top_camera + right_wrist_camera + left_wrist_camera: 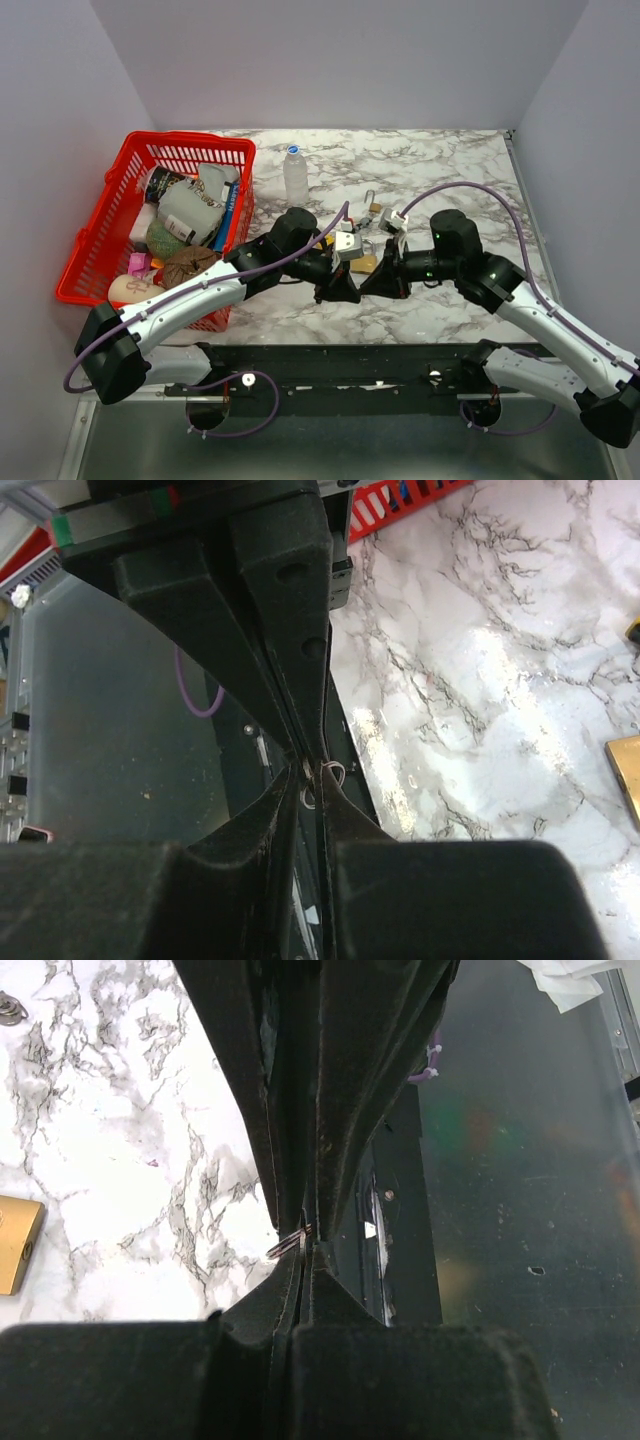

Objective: Unlock with the key

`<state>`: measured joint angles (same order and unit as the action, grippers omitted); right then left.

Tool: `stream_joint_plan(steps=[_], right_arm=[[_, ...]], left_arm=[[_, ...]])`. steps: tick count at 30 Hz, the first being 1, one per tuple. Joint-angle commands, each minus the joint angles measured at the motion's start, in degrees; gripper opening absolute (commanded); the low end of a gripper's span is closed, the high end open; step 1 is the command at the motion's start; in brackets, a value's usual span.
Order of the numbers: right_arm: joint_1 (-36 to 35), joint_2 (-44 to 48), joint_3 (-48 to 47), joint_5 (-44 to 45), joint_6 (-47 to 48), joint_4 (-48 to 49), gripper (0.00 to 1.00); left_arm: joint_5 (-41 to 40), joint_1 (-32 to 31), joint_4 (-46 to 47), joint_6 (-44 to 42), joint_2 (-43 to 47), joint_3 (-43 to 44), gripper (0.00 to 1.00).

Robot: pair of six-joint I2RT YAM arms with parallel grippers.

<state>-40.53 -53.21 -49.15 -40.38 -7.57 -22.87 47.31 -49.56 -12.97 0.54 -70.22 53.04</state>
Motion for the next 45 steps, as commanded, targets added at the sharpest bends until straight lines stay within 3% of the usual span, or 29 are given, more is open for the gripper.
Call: stream_joint_plan(steps=[1,6,11,12,13,16,19,22,29,37,45], right_arm=[[-0.77,-1.37,0.01,-1.90,0.89,-0.51,0.15],[-0.86,-1.55,-0.07,-1.98,1.16,0.02,0.01],[-0.95,0.47,0.89,-0.50,0.63,1.78,0.01],[-0.86,0.91,1.33,1.51,0.80,2.04,0.01],[-0.86,1.44,1.59,2.84,1.41,2.13,0.01],[-0.86,4.07,2.74,10.65,2.30,2.92,0.01],[-0.86,6.53,3.00,18.22,2.74,2.92,0.01],[-0.78,8.99,3.27,22.44,3.88,4.15,0.01],[-0.95,10.15,6.17,31.76,9.05,12.41,0.01],[-2.00,8.65,5.64,30.72,13.11,22.08,0.01],[-2.27,6.28,5.11,26.41,14.52,24.19,0.01]], left_arm=[[0.24,0.25,0.67,-0.80,-0.10,1.90,0.00],[-1.60,0.34,1.37,0.96,-0.01,1.81,0.00],[-6.78,1.39,3.65,3.50,0.96,1.19,0.01],[-7.75,1.74,3.92,4.03,1.04,1.19,0.08],[-8.89,3.05,4.27,4.99,1.13,1.37,0.29],[-7.77,5.69,5.76,8.50,0.78,2.24,0.66],[-6.18,7.81,8.39,12.02,1.48,2.69,0.75],[-6.44,8.43,10.16,14.75,2.53,3.65,0.77],[-24.10,9.92,0.16,35.48,1.49,13.23,0.73],[-18.49,12.03,1.99,57.44,-3.25,9.02,0.79],[-16.20,12.21,5.84,68.80,-5.46,6.29,0.79]])
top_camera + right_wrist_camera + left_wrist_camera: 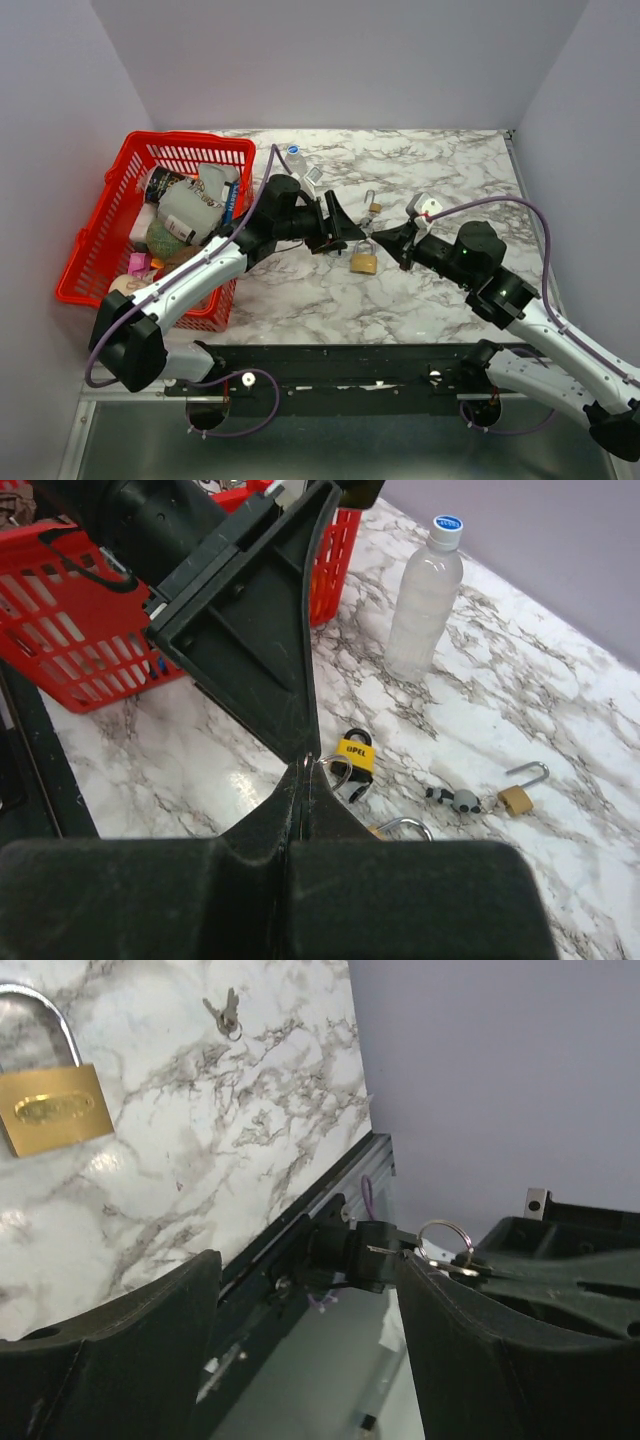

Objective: Unlock with the key

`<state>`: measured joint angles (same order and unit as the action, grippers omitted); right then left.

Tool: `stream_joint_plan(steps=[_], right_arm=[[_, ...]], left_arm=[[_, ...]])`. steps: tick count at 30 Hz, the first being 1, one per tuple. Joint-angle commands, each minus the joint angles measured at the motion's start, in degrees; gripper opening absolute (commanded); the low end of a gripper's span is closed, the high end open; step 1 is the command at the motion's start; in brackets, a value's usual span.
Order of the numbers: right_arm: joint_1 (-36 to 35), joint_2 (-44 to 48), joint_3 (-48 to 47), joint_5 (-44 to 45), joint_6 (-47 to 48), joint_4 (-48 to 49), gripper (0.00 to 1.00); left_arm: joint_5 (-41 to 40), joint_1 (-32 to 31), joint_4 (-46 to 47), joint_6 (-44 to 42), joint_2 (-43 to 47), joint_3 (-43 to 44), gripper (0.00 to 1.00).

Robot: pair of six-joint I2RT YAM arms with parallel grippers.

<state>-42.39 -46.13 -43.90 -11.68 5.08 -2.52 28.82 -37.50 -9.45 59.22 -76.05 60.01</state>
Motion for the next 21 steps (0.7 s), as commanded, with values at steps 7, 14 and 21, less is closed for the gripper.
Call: stream_joint_plan(steps=[7,14,21], right_arm=[[-0.50,-1.86,0.04,-4.14,2.21,3.84,0.01],[-0.76,-4.14,-1.19,-5.28,2.65,2.61,0.01],[-0.94,-4.94,0.13,-6.42,1.77,3.40,0.01]], left_arm=[[-0.51,0.14,9.18,23.12,3.09,-8.22,0.79],[-5.17,0.05,13.41,35.43,6.00,-13.51,0.79],[-10.27,0.06,12.44,42.73,8.11,-15.62,0.80]])
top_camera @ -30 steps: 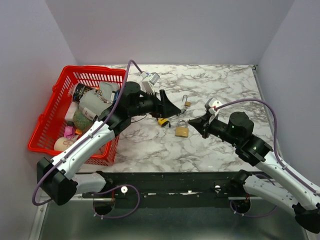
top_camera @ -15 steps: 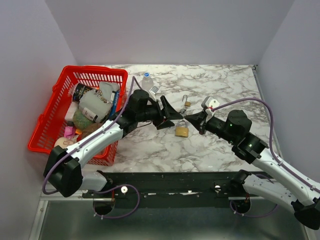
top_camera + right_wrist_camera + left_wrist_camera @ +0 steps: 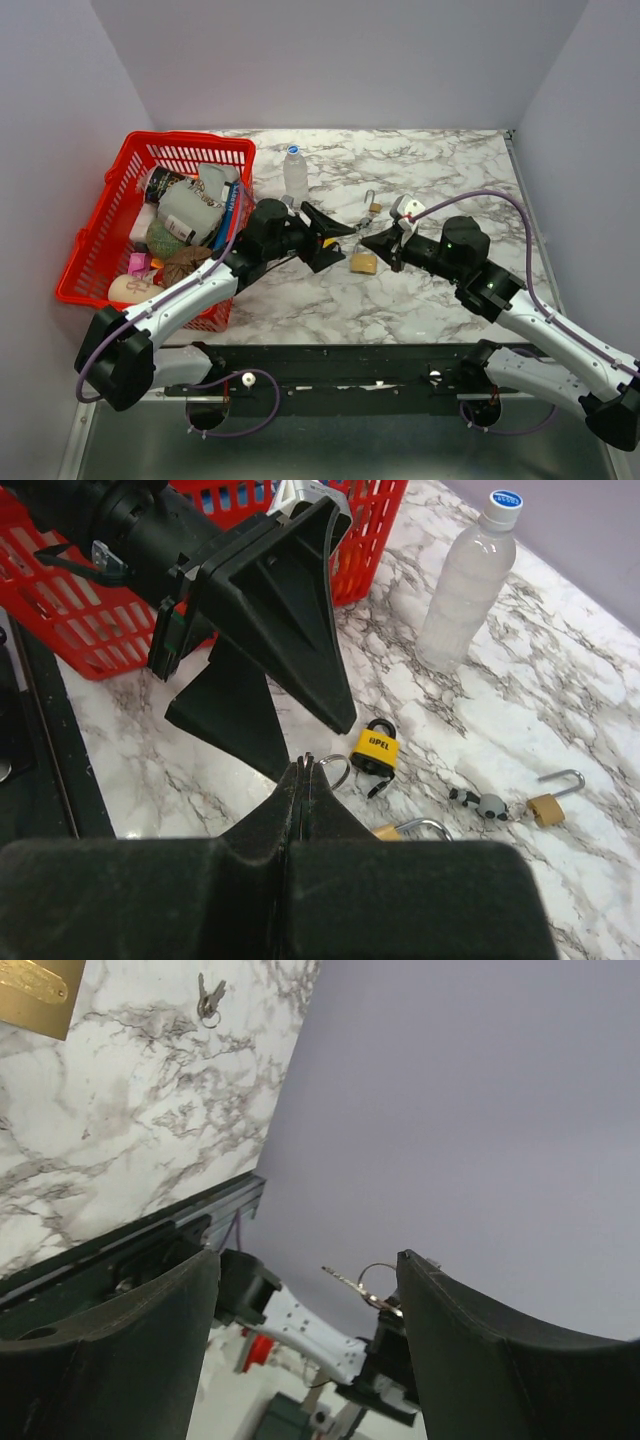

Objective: Unlock with the key

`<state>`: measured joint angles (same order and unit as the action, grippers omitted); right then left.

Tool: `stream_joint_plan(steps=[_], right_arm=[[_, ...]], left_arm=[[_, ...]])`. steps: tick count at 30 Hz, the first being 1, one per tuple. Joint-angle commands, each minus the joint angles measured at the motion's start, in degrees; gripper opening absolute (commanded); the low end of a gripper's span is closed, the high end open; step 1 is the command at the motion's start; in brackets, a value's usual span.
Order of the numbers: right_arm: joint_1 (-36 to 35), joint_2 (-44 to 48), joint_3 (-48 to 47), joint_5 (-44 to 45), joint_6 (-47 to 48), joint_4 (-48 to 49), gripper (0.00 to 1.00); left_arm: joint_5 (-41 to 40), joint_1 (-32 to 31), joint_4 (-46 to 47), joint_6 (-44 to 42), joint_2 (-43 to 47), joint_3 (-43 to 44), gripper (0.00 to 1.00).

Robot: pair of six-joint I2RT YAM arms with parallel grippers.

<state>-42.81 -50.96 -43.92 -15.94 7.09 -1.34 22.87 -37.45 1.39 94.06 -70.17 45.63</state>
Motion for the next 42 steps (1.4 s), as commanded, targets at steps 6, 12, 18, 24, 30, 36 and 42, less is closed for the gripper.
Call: stream_joint_plan(steps=[6,12,18,24,30,36,42], right_arm=[[-0.87,-0.98,1.21,-2.25,0.47,5.99,0.01],[-1.49,-2.91,1.03,-3.39,1.52,8.99,0.01],[-2.89,-3.71,2.61,-1.46,4.59,12.84,0.01],[-3.86,-2.92,5.33,-1.72,7.84,16.20,0.01],[-5.00,-1.25,7.36,-1.63,11.62,16.37,0.01],[-5.09,0.25,8.68,-3.74,14.35,15.68,0.01],[-5.27,-0.72,7.80,-5.59,15.23,12.95,0.03]], left_arm=[[-3.01,-0.25,-0.15,8.33,1.44,1.92,0.81],[-2.13,-1.04,-0.95,10.44,1.62,1.92,0.81],[-1.60,-2.19,-1.30,11.85,1.71,2.19,0.76],[-1.34,-2.28,-0.60,12.37,1.09,2.19,0.59],[-1.34,-2.27,-0.51,12.55,0.74,2.01,0.38],[-1.08,-2.27,-0.42,12.90,0.56,1.22,0.21],[-0.81,-2.28,0.54,13.34,0.39,0.17,0.03]])
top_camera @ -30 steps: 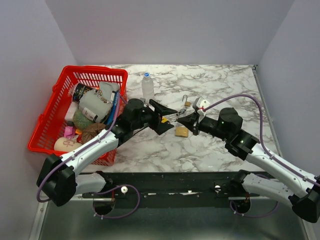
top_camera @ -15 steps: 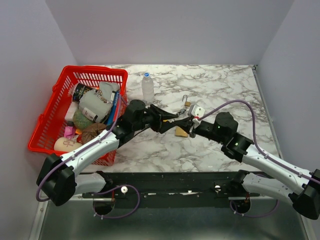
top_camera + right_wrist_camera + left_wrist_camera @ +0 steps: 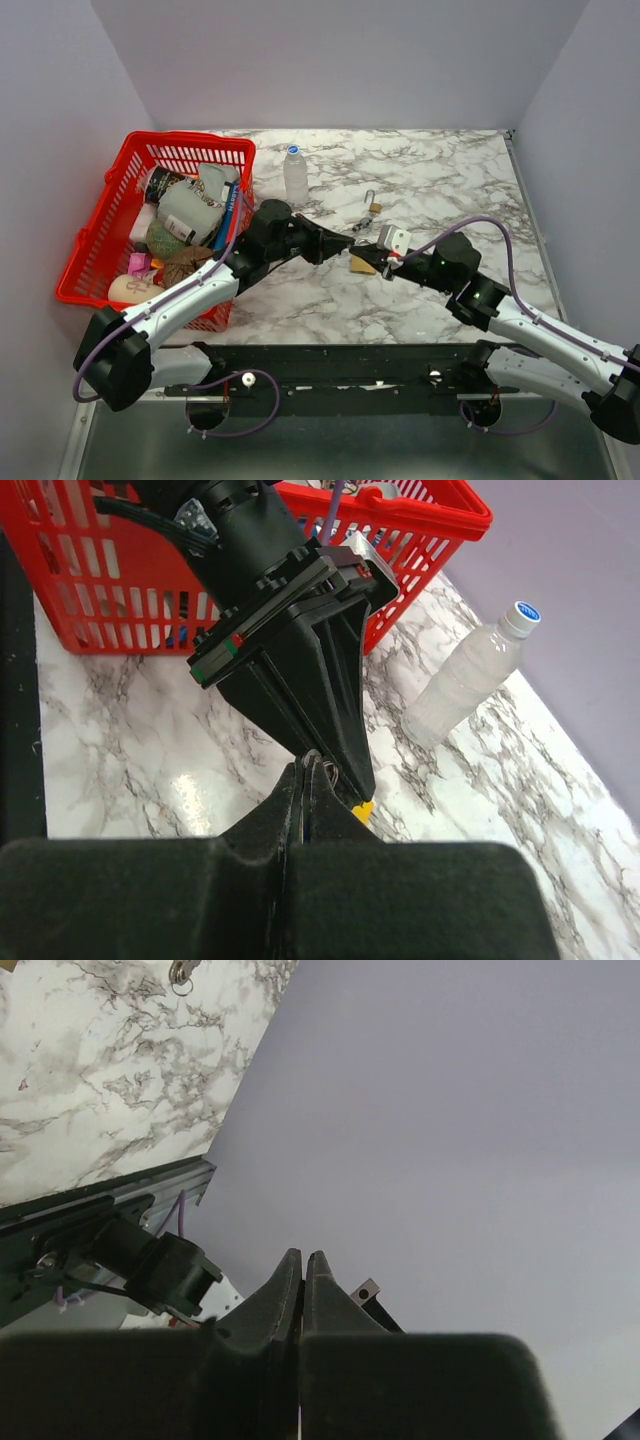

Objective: Unlock with the key

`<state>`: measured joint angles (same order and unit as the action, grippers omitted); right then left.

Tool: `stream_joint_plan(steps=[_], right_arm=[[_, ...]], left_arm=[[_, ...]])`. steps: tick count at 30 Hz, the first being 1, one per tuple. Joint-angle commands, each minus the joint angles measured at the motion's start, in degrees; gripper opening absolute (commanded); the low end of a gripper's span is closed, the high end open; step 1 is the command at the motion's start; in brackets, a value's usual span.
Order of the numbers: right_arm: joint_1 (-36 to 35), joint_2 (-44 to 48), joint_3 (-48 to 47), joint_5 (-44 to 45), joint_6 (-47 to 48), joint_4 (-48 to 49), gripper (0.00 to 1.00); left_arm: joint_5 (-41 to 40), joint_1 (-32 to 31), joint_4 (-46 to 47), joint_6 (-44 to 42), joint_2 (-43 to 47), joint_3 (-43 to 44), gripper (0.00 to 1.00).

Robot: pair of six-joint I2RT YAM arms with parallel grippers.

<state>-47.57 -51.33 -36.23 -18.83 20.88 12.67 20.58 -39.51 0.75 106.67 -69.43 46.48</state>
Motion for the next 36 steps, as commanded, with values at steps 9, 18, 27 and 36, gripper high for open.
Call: stream_joint_plan(steps=[9,18,27,36], right_arm=[[-0.68,-0.79,-1.04,1.51,-7.69,-3.87,0.37],[-0.68,7.20,0.89,12.58,-23.23,-5.28,0.63],[-0.59,10.56,0.02,15.32,-36.52,-6.34,0.75],[-0.42,1.15,-1.57,7.15,-42.50,-2.14,0.75]], left_arm=[[0.96,0.83,5.04,-8.12,-2.99,0.28,0.00],[-1.33,1.63,1.19,-42.70,-4.14,8.18,0.00],[-5.98,-3.29,3.11,-85.90,5.26,4.15,0.00],[-7.04,-8.57,3.63,-100.35,12.56,-0.42,0.00]])
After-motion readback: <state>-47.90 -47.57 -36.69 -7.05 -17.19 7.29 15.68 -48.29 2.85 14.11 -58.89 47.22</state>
